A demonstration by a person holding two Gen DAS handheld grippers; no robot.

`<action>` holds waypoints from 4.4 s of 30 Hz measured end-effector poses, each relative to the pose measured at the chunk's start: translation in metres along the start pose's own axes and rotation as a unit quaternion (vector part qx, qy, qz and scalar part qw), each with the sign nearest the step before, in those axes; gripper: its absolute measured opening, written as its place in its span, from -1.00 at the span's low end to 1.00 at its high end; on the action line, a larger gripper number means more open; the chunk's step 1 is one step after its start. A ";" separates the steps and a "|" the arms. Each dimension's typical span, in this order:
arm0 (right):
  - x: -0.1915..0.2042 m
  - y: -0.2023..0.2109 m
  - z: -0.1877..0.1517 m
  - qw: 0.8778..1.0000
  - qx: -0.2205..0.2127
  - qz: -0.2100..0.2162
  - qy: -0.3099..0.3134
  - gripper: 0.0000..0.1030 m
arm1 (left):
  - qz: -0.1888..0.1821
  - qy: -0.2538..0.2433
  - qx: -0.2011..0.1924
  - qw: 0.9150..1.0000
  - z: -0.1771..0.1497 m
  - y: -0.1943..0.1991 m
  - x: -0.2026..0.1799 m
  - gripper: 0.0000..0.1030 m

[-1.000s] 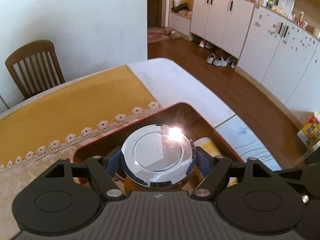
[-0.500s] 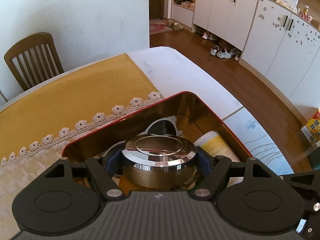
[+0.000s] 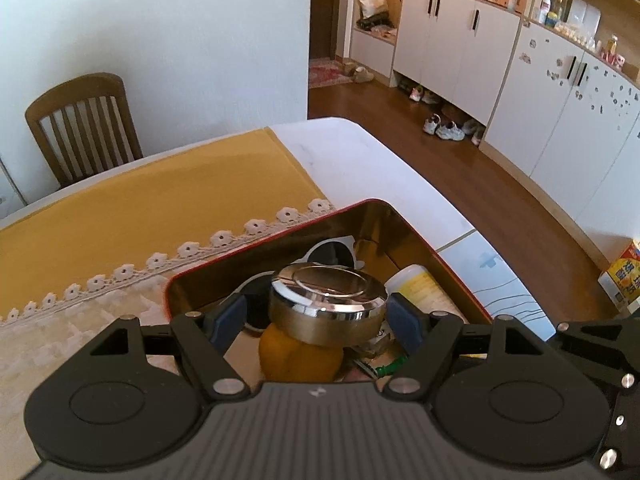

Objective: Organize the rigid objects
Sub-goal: 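Open both grippers to drop the silver tin and green piece into the box, then move both grippers back from the box toward the pink block and snack packet, then grasp the pink block with the left gripper while the right gripper grasps the snack packet, then carry the pink block and snack packet with both grippers over the red tin box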

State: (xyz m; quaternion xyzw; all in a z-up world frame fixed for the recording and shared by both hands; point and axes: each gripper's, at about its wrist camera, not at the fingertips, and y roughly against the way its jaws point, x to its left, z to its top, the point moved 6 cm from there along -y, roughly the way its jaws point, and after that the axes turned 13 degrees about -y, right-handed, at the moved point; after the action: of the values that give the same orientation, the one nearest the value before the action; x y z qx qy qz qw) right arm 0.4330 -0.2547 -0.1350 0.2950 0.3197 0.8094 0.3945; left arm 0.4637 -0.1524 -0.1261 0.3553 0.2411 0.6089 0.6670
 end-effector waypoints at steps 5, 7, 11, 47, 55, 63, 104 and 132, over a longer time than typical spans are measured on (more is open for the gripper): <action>0.006 0.014 0.001 1.000 -0.014 -0.002 0.005 0.03 | 0.003 0.008 -0.019 1.000 -0.003 0.022 0.005 0.50; 0.009 0.019 0.001 1.000 -0.019 -0.003 0.006 0.03 | 0.002 0.009 -0.025 1.000 -0.005 0.030 0.006 0.50; 0.013 0.028 0.001 1.000 -0.024 -0.003 0.002 0.17 | 0.003 0.003 -0.038 0.999 -0.010 0.048 0.009 0.50; 0.145 0.030 -0.001 0.995 -0.090 -0.004 -0.034 1.00 | 0.004 0.011 -0.080 0.997 -0.145 0.140 0.136 0.68; 0.175 -0.001 0.019 0.997 -0.071 -0.002 -0.035 1.00 | -0.005 0.010 -0.100 0.995 -0.166 0.128 0.157 1.00; 0.197 -0.051 0.033 0.999 -0.020 0.001 -0.028 1.00 | -0.030 0.000 -0.095 0.995 -0.178 0.095 0.163 1.00; 0.222 -0.170 0.042 0.995 0.083 -0.043 -0.015 -0.42 | -0.012 -0.080 -0.106 0.991 -0.190 0.032 0.140 -0.12; 0.199 -0.040 0.034 0.997 -0.003 -0.032 -0.075 -0.55 | -0.002 -0.038 -0.108 0.993 -0.177 0.099 0.142 -0.22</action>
State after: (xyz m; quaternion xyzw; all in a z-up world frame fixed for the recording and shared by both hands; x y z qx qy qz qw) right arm 0.3732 -0.0609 -0.0988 0.3432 0.2960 0.7729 0.4440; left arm 0.2872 0.0197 -0.1464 0.3034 0.1494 0.6164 0.7111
